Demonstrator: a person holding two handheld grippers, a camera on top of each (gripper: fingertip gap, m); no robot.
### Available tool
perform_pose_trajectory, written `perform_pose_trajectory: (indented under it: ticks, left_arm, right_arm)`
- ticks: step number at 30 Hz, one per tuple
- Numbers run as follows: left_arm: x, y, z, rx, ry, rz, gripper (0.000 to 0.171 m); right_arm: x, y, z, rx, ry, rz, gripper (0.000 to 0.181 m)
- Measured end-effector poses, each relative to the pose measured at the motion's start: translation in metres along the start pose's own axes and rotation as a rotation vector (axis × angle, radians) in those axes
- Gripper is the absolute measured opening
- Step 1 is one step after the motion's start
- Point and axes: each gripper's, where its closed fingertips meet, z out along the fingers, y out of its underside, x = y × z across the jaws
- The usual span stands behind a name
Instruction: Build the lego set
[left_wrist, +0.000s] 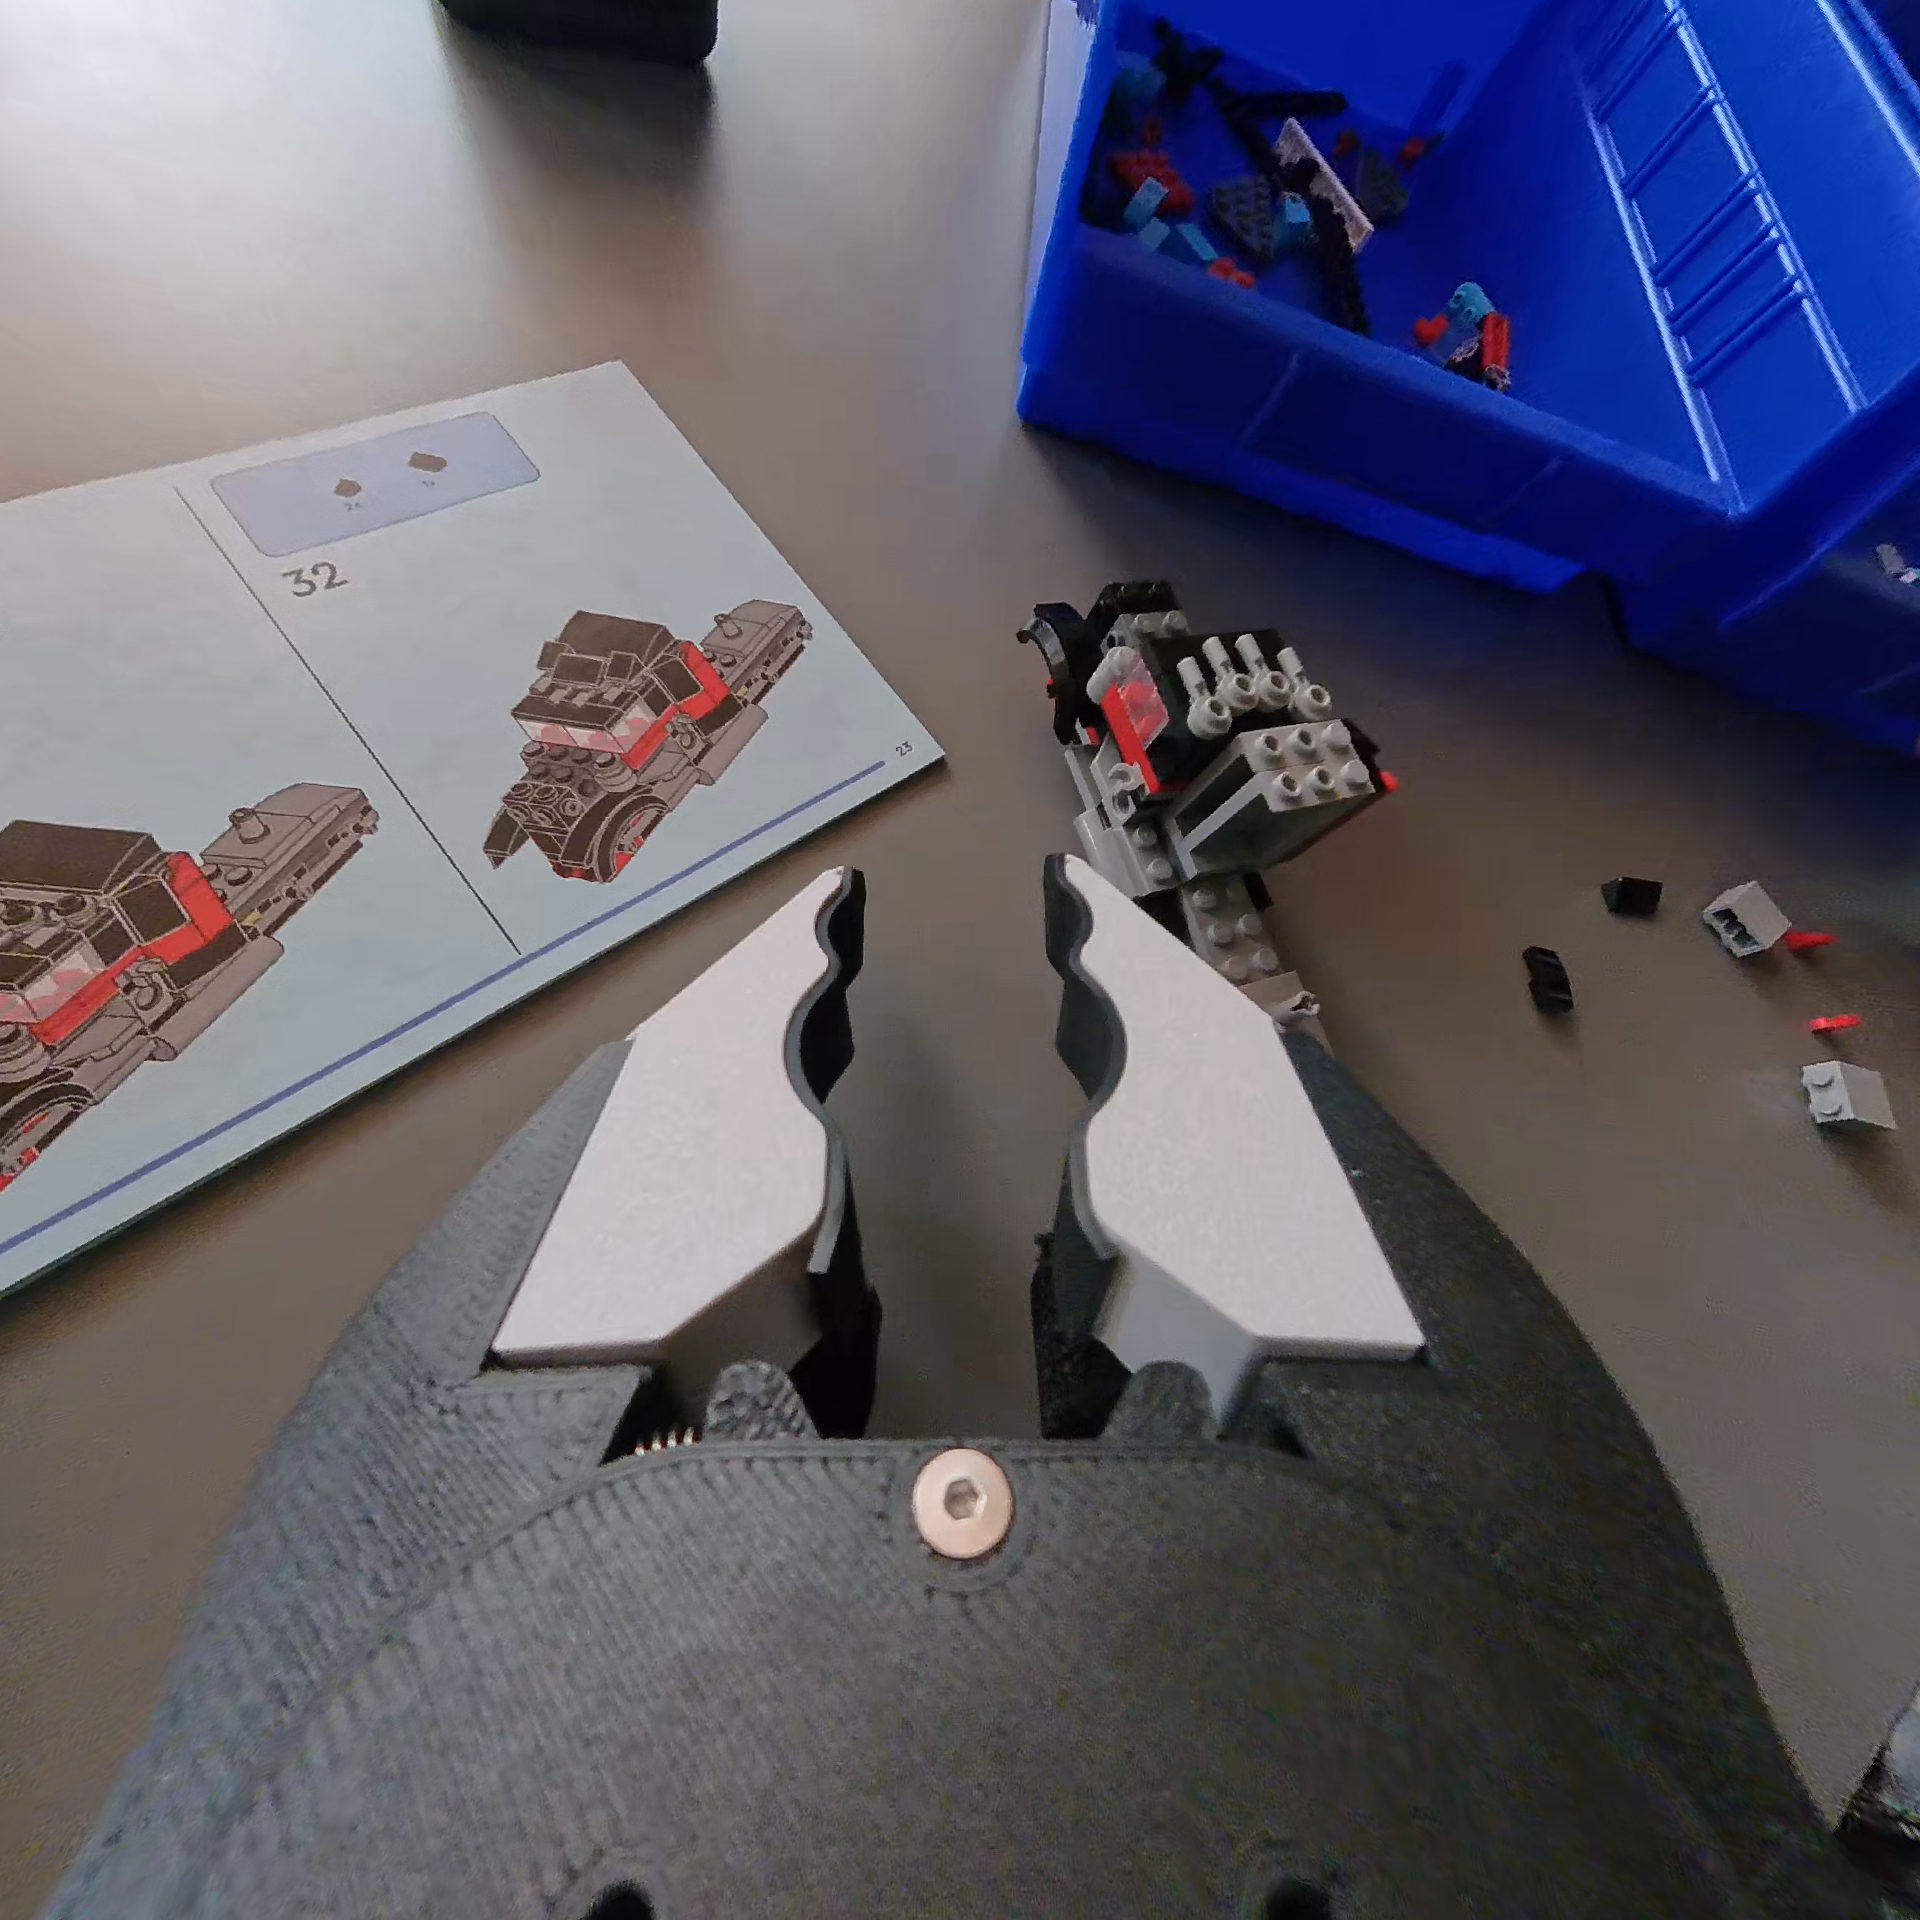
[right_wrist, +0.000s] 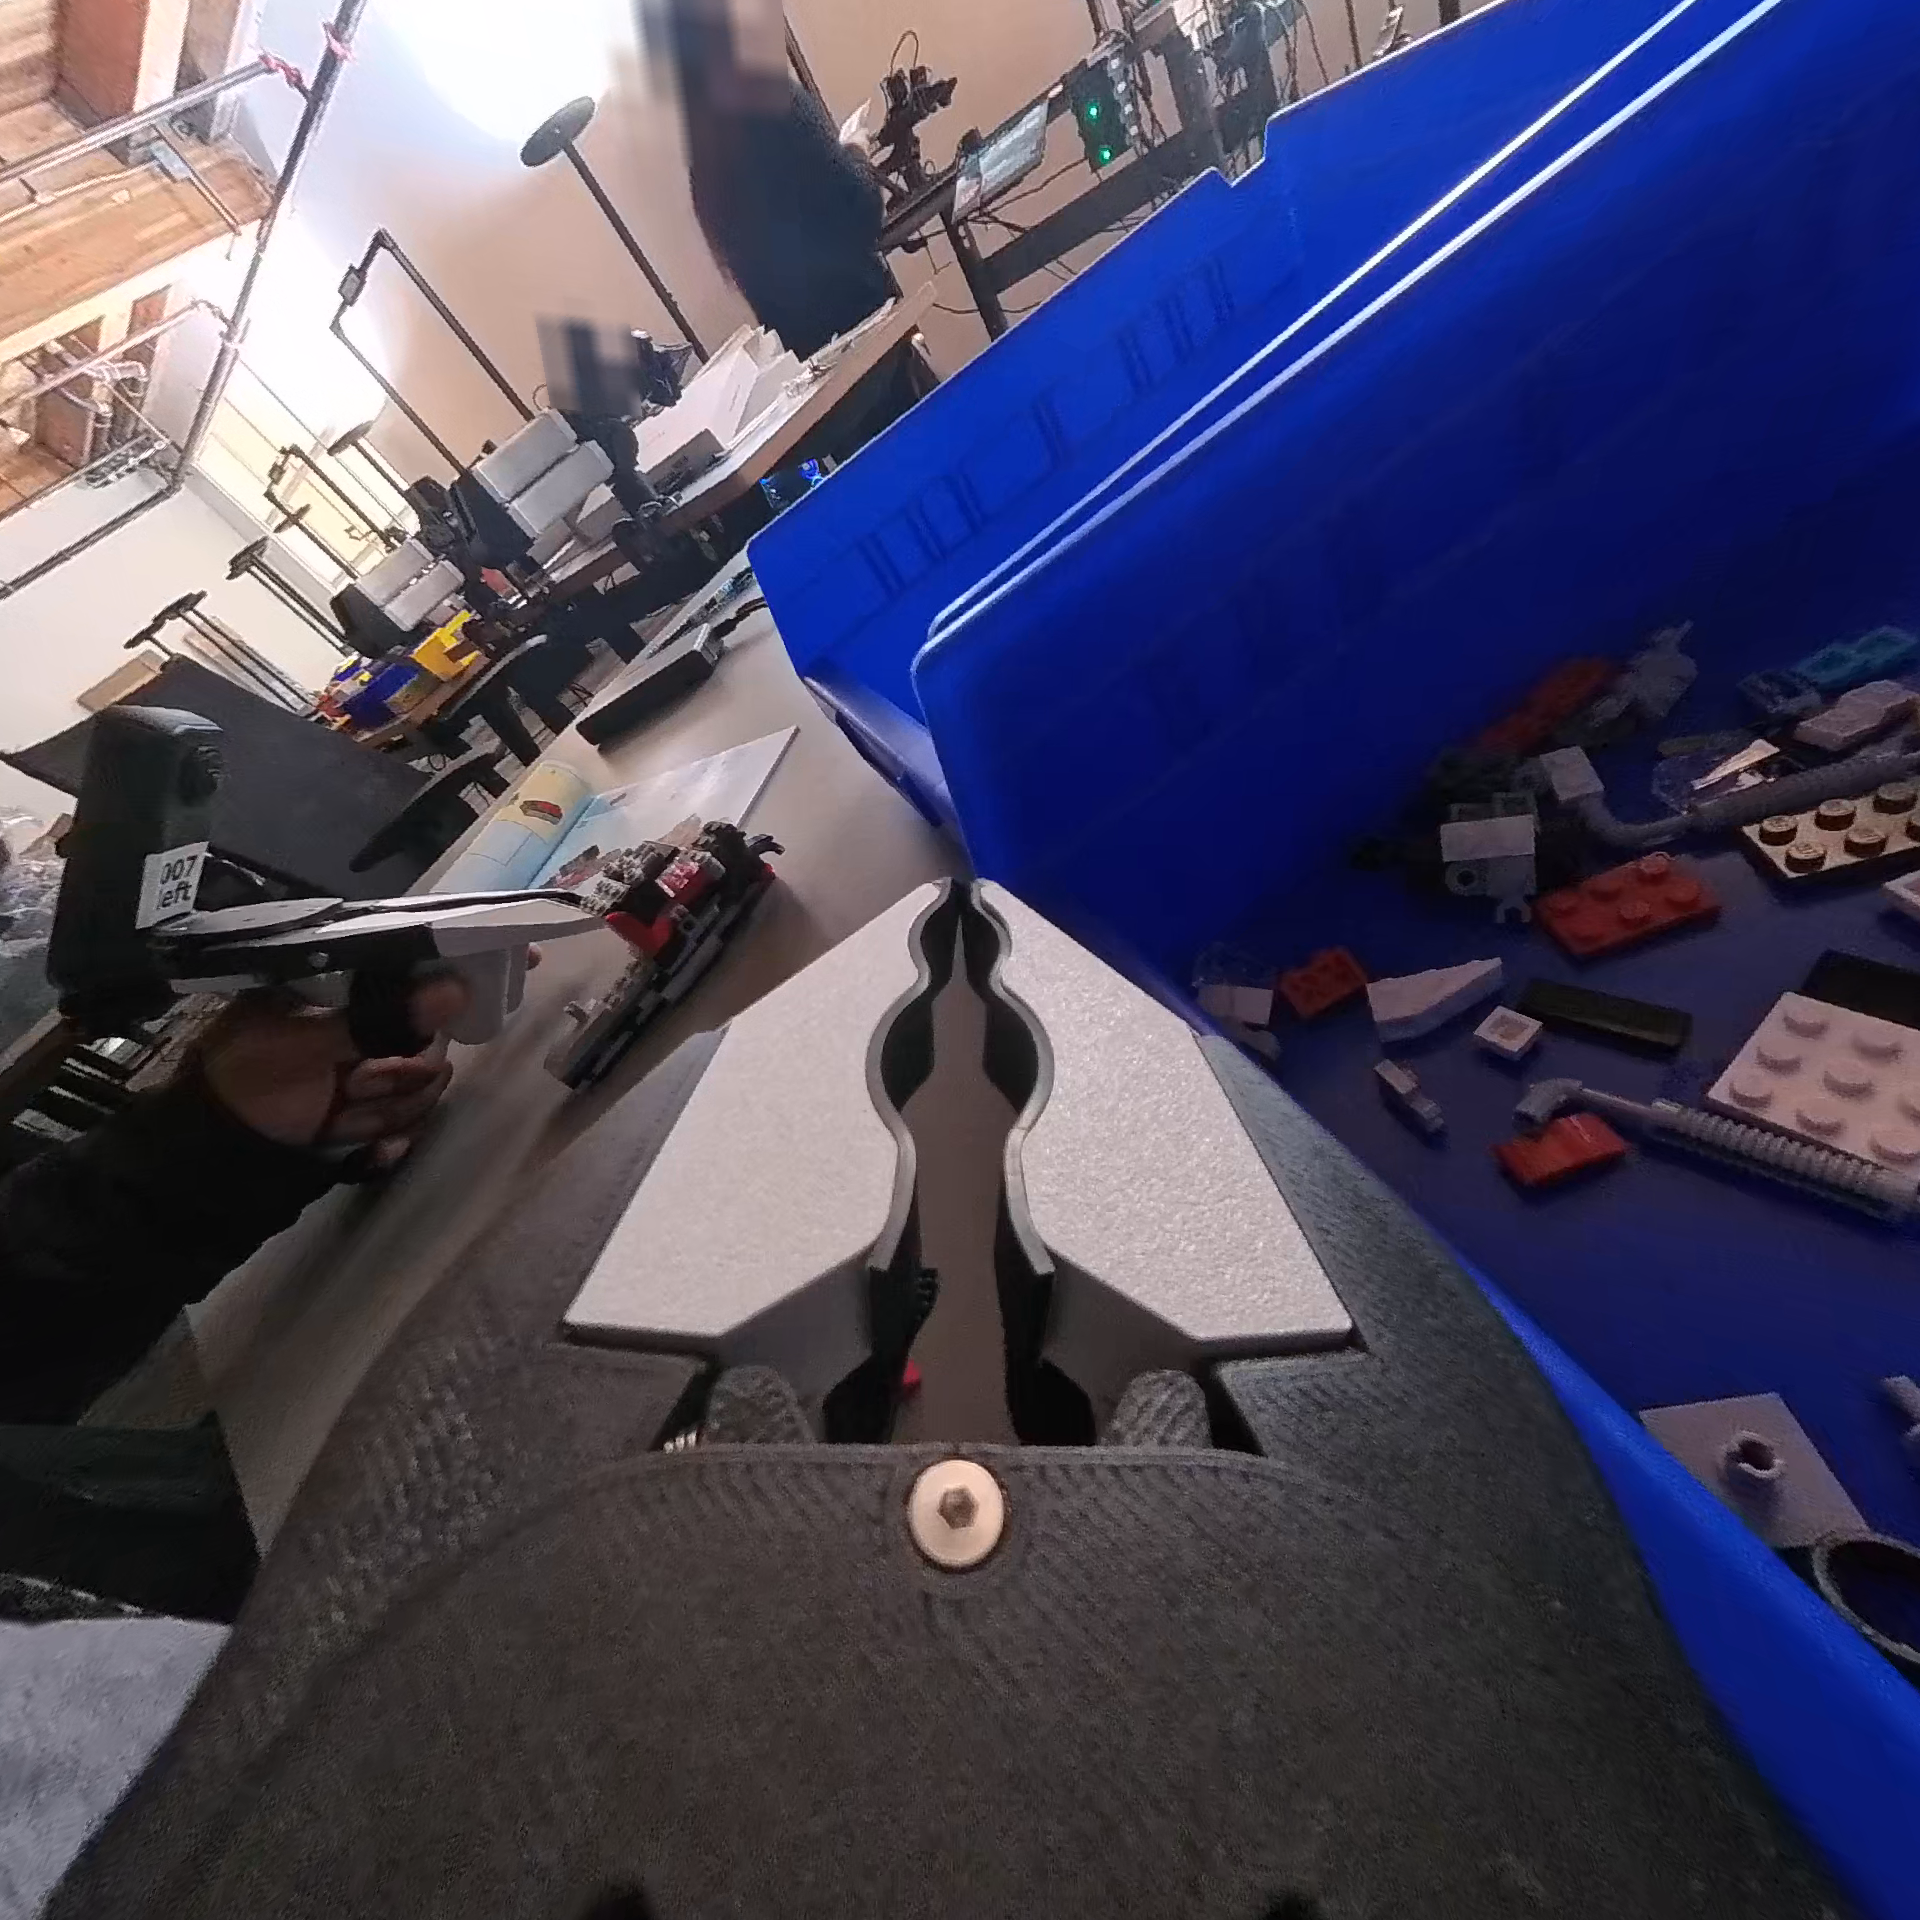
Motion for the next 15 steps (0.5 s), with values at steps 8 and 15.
perform_pose_trajectory:
  ticks: [8,15]
  left_arm:
    - [-0.0028,-0.0001,-0.0001,0.001,-0.030,0.009,0.036]
    - [-0.0034,0.0001,-0.0001,-0.001,-0.036,0.011,0.036]
  right_arm:
    - [-0.0010,0.0005,-0.0002,-0.004,-0.014,0.007,0.000]
    - [-0.0017,0.0033,0.0019,-0.026,-0.025,0.015,0.000]
